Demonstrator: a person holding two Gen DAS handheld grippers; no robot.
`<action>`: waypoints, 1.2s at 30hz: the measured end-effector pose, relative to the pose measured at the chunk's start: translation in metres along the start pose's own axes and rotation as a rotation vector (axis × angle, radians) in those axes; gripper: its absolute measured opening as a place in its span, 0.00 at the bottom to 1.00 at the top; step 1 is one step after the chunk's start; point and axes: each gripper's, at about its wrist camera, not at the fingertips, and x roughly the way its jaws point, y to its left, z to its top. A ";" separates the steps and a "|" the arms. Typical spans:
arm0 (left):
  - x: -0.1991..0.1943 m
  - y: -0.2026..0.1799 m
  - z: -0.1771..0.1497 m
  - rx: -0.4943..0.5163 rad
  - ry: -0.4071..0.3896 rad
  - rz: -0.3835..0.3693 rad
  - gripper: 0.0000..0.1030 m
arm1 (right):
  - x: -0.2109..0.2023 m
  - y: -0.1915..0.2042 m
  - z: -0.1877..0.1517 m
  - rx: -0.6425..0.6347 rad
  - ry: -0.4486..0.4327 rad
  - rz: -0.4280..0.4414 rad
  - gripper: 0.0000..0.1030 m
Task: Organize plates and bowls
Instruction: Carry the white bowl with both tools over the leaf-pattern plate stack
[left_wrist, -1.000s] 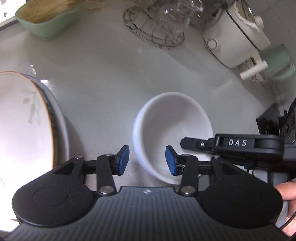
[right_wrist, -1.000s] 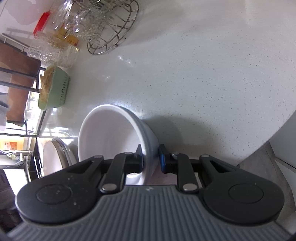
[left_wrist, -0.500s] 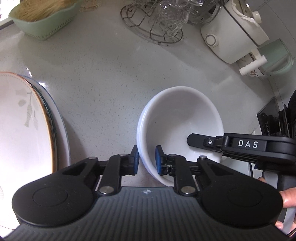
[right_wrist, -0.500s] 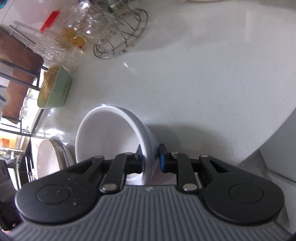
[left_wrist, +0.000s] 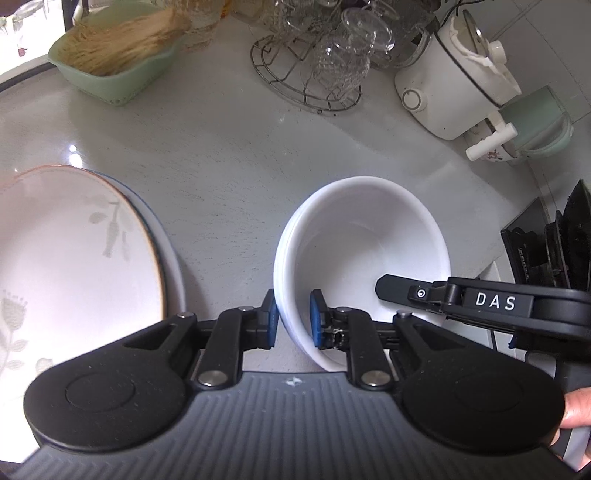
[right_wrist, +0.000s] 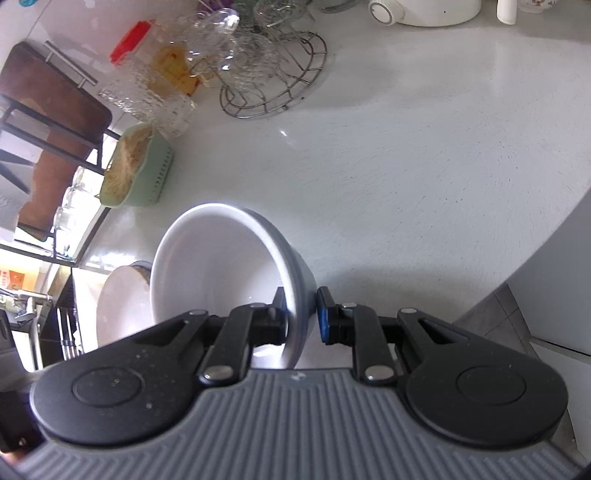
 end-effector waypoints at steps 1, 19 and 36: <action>-0.005 0.000 0.000 0.002 -0.002 -0.001 0.20 | -0.002 0.003 -0.001 0.001 -0.003 0.000 0.19; -0.090 0.041 -0.014 -0.046 -0.066 -0.018 0.20 | -0.036 0.071 -0.030 -0.047 -0.048 0.022 0.19; -0.138 0.109 -0.040 -0.253 -0.201 0.048 0.20 | -0.007 0.155 -0.031 -0.237 0.028 0.089 0.19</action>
